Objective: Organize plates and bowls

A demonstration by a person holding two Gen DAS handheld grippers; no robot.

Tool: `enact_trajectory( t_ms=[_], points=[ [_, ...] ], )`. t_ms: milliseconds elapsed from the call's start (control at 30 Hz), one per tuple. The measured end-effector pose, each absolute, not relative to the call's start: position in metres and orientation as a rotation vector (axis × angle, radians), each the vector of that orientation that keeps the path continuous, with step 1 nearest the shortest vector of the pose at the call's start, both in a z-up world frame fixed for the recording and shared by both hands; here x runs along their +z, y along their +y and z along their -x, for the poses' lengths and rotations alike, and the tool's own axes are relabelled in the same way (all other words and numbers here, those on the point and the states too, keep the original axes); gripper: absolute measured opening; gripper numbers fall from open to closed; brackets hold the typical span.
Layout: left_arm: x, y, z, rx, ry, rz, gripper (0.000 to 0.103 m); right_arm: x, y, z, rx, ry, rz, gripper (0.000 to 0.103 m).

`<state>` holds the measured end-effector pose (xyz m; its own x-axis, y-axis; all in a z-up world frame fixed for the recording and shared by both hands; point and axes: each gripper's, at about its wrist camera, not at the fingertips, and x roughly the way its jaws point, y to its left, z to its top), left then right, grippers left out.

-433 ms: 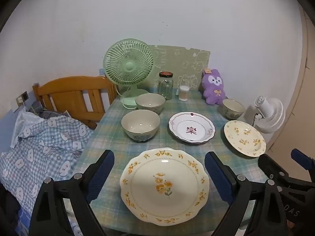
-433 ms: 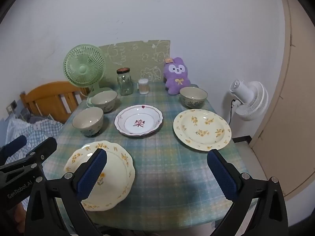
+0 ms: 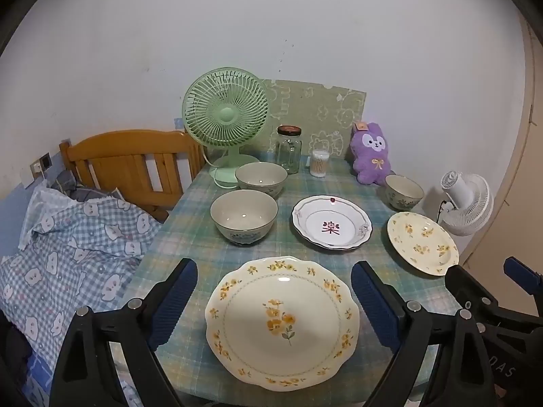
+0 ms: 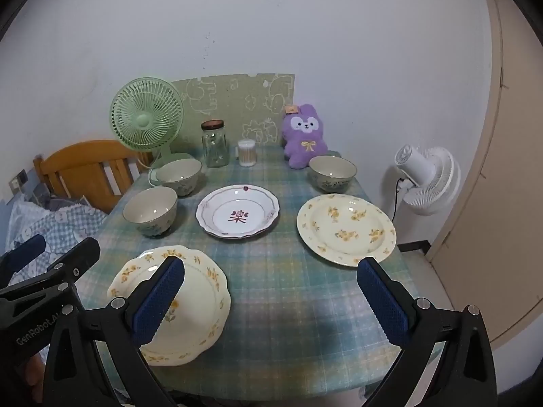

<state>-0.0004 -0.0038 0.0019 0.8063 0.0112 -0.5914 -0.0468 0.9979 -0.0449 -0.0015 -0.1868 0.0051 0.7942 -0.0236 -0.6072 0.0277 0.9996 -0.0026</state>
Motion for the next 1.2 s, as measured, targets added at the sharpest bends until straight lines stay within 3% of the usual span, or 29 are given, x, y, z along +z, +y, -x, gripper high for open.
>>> enact_trajectory(
  t_ms=[1200],
  points=[
    [0.0068,-0.009,-0.0015,0.043,0.593,0.013,0.096,0.0084,-0.1912,-0.0001,-0.044,0.657,-0.044,0.103]
  ],
)
